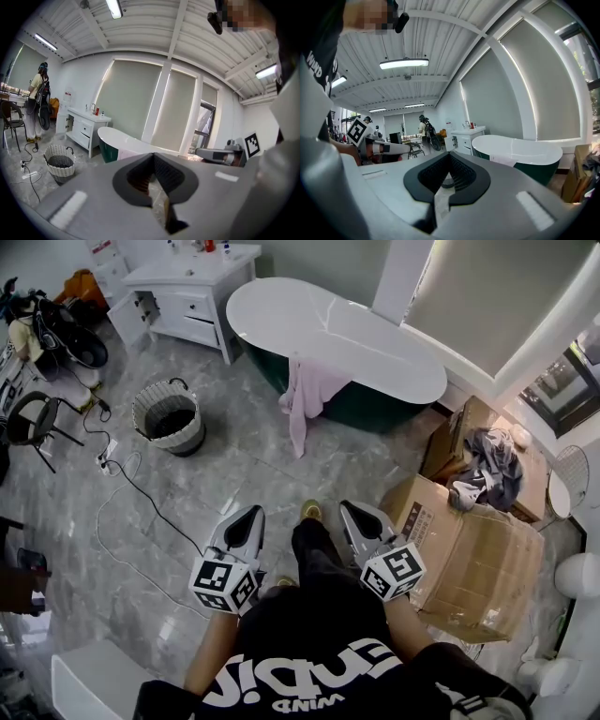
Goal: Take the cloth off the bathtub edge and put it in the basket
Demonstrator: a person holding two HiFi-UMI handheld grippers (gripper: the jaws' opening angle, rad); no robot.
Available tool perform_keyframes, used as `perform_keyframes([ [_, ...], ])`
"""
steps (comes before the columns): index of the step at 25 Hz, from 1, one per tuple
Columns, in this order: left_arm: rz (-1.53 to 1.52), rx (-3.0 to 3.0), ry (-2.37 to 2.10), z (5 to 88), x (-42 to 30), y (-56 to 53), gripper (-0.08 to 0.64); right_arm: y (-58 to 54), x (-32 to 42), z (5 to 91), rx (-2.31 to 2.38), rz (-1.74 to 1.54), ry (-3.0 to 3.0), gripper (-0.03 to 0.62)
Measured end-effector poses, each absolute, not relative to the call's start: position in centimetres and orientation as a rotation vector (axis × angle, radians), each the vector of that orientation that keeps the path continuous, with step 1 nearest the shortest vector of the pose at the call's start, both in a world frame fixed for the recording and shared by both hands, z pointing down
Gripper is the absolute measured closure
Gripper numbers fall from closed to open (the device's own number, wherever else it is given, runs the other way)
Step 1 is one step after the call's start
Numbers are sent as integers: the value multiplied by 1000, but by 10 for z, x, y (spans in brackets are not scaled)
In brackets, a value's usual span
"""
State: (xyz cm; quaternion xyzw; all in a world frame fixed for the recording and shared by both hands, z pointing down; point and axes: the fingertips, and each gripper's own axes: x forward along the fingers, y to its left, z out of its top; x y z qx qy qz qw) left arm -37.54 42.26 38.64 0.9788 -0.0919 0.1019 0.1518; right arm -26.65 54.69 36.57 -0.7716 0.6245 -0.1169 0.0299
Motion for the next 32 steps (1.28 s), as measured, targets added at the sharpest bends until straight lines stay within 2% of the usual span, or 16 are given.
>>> perform_keyframes([
  [13,310,2805,-238,402,-325,383,563,512,-220,388,-2396,-400,1901,588],
  [32,354,2796,-214,397,-176,291,563,415,-74,378,-2388,-417,1916,588],
])
